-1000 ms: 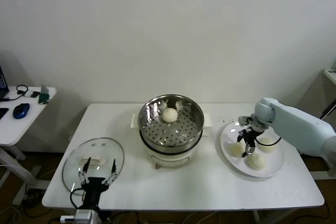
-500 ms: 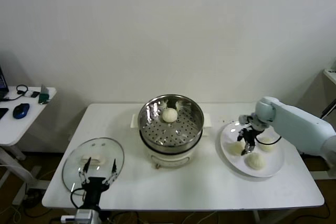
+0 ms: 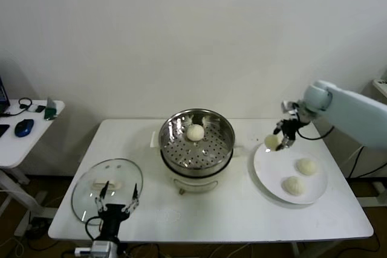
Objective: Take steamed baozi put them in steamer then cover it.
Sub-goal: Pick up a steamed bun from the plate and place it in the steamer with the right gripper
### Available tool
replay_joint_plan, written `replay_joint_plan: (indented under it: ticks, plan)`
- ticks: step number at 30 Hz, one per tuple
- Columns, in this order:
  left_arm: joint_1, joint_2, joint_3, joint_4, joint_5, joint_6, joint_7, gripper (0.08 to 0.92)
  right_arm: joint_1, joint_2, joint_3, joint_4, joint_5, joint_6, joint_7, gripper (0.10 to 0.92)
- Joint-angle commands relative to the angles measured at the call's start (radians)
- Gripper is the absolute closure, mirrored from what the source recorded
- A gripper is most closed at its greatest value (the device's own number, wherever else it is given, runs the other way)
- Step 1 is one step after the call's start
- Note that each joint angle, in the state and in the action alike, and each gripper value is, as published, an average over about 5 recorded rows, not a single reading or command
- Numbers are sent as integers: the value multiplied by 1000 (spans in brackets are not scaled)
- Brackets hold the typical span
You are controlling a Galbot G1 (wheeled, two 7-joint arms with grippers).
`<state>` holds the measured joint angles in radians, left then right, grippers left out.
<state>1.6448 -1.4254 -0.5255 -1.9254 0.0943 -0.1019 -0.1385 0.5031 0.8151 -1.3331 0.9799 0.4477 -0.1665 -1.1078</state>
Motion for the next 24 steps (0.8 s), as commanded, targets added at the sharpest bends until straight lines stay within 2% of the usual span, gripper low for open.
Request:
replay_joint_plan:
  ticks: [1, 4, 11, 19, 24]
  plan:
    - [-11, -9, 14, 7, 28, 0, 1, 177, 354, 103, -232, 51, 397, -60, 21, 380]
    - [-21, -13, 19, 4, 43, 2, 2, 177, 370, 170, -238, 49, 472, -87, 40, 380]
    - [-23, 1, 19, -5, 40, -1, 5, 177, 356, 359, -244, 27, 539, -116, 75, 380]
    - [-14, 24, 14, -11, 28, -5, 4, 177, 277, 551, -240, -55, 519, -120, 89, 381]
    - [-10, 37, 14, -12, 34, -10, 4, 177, 215, 605, -235, -66, 489, -129, 109, 382]
